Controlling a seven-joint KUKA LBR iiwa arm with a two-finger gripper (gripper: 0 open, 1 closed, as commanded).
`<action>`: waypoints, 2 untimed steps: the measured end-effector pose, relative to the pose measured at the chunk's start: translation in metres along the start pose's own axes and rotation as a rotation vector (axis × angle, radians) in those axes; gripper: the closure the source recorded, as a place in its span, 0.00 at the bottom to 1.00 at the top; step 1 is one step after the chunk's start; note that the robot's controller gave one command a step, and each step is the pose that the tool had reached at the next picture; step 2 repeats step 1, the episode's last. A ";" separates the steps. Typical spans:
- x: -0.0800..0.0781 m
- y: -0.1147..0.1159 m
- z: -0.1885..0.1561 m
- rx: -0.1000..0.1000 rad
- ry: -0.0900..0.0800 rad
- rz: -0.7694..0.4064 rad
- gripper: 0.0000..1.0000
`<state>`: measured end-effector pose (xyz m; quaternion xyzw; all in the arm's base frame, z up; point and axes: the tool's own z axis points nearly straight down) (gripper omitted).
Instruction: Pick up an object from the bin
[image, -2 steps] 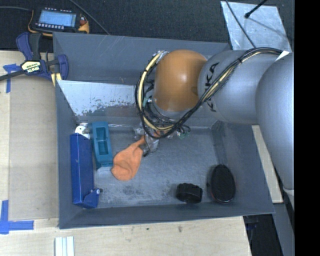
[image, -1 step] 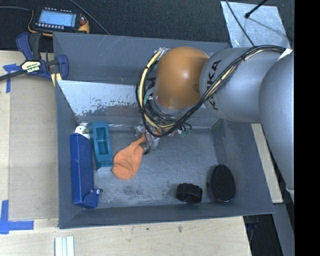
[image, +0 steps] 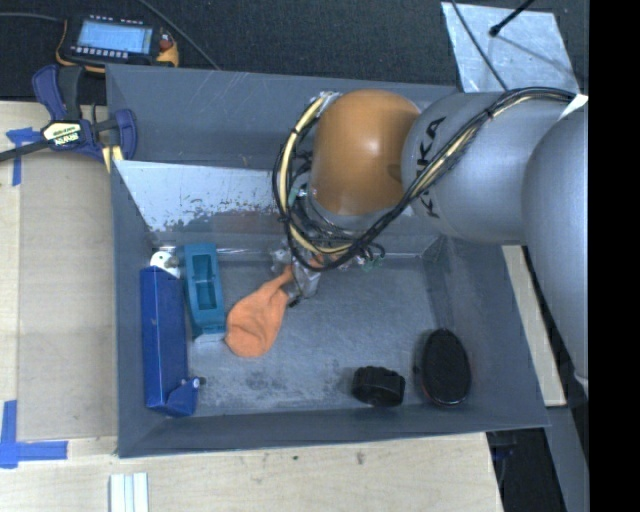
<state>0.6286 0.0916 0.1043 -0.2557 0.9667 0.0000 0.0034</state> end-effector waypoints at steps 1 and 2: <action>-0.002 -0.001 -0.065 0.001 -0.002 0.003 1.00; -0.002 -0.001 -0.065 0.001 -0.002 0.003 1.00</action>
Offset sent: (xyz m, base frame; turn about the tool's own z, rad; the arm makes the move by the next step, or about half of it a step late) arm 0.0001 0.0000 0.0544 0.0000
